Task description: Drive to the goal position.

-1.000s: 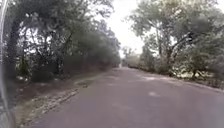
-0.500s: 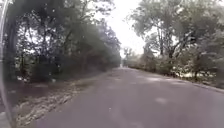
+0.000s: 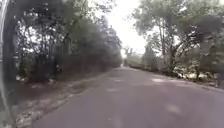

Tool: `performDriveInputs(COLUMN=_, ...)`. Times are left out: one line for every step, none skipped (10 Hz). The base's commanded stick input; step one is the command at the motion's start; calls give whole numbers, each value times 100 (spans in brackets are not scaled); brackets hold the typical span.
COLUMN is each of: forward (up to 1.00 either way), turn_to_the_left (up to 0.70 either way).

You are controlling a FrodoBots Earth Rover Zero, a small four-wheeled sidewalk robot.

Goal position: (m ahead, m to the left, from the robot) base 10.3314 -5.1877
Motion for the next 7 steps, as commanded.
performDriveInputs(forward=70, turn_to_the_left=0)
performDriveInputs(forward=70, turn_to_the_left=0)
performDriveInputs(forward=70, turn_to_the_left=0)
performDriveInputs(forward=70, turn_to_the_left=0)
performDriveInputs(forward=70, turn_to_the_left=0)
performDriveInputs(forward=70, turn_to_the_left=0)
performDriveInputs(forward=70, turn_to_the_left=0)
